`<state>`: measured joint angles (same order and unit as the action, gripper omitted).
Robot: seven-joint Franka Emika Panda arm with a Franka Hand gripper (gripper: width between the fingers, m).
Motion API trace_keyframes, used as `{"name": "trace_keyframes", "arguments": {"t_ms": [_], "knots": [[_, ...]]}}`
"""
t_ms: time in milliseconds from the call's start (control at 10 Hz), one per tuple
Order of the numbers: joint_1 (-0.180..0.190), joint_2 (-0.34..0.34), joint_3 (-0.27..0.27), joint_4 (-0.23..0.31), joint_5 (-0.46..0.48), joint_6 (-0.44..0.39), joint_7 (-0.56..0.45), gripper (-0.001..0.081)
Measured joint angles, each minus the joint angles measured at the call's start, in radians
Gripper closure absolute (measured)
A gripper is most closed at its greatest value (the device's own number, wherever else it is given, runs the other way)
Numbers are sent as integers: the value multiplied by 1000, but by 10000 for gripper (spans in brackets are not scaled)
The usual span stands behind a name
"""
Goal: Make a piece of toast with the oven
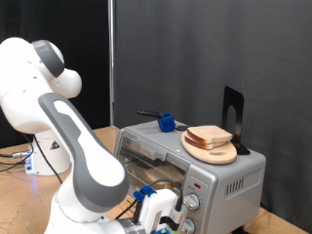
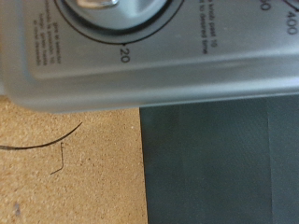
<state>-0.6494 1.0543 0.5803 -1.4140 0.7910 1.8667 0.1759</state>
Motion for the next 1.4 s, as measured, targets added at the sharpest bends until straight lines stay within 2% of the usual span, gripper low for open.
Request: {"name": "trace_keyframes", "arguments": {"t_ms": [700, 800, 900, 1000, 1100, 1200, 1300, 1400], "knots": [[-5, -8, 25, -62, 18, 40, -22, 124], [-6, -10, 28, -68, 21, 46, -25, 234], [-7, -10, 30, -72, 23, 52, -29, 234], [-9, -10, 33, -75, 26, 58, -31, 370], [-10, -11, 34, -76, 29, 60, -33, 370], [-10, -11, 35, -76, 31, 64, -34, 558], [-10, -11, 35, -76, 33, 70, -35, 558], [-10, -11, 35, -76, 34, 76, -35, 742]]}}
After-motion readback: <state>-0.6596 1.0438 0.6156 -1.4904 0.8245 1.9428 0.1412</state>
